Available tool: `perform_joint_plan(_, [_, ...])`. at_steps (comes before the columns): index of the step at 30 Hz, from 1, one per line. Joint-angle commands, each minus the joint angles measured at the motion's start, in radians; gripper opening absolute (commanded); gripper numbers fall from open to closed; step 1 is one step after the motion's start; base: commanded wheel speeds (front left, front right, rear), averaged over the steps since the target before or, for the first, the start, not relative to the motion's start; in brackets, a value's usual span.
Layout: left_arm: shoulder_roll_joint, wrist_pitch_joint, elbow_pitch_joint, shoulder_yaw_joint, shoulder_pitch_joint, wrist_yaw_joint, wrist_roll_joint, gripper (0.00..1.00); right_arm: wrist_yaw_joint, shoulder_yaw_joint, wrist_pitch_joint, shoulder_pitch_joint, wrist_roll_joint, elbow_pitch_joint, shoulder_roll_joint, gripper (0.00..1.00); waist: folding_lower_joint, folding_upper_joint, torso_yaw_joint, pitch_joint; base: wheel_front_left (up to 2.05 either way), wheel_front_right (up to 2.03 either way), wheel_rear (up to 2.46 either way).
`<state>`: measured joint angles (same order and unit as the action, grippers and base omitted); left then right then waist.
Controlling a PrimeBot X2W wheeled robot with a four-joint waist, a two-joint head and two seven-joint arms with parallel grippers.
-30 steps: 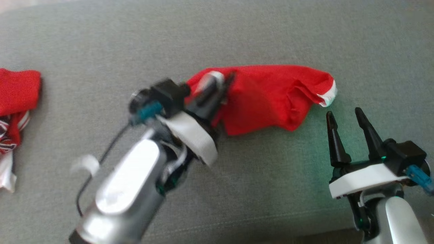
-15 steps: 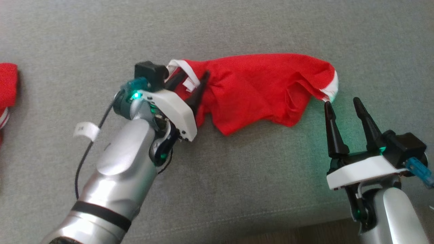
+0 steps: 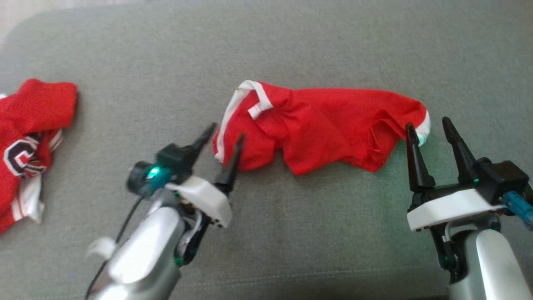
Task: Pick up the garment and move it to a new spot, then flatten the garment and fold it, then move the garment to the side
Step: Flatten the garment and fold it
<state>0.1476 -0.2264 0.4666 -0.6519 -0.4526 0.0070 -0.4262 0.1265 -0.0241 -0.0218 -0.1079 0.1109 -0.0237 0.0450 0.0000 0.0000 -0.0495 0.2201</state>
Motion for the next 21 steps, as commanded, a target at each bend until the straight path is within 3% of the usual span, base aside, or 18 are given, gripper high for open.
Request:
perform_joint_plan(1, [0.037,-0.018,-0.081,0.058,-0.005,0.03,0.009,1.0,0.004,-0.018,0.006,0.001,-0.012,0.044,0.005,1.0,0.0,0.0,0.025,-0.025,0.0,0.0,0.0])
perform_joint_plan(6, [0.104,-0.033,-0.24,0.163,0.103,0.129,0.019,1.0,0.004,-0.012,0.022,0.016,-0.027,0.064,0.005,1.0,0.0,0.0,0.051,-0.061,0.0,0.0,0.0])
perform_joint_plan(7, [0.123,-0.034,-0.301,0.219,0.148,0.158,0.018,1.0,0.004,-0.011,0.029,0.024,-0.029,0.073,0.005,1.0,0.0,0.0,0.057,-0.072,0.0,0.0,0.0])
perform_joint_plan(9, [0.14,-0.035,-0.358,0.274,0.193,0.173,0.025,1.0,0.004,-0.008,0.034,0.031,-0.031,0.081,0.005,1.0,0.0,0.0,0.064,-0.08,0.0,0.0,0.0])
perform_joint_plan(14, [0.166,-0.035,-0.419,0.356,0.288,0.168,0.038,1.0,0.004,-0.009,0.046,0.047,-0.035,0.094,0.005,1.0,0.0,0.0,0.071,-0.094,0.0,0.0,0.0])
perform_joint_plan(21, [0.167,-0.035,-0.424,0.372,0.321,0.132,0.057,1.0,0.004,-0.007,0.056,0.064,-0.032,0.103,0.005,1.0,0.0,0.0,0.073,-0.099,0.0,0.0,0.0])
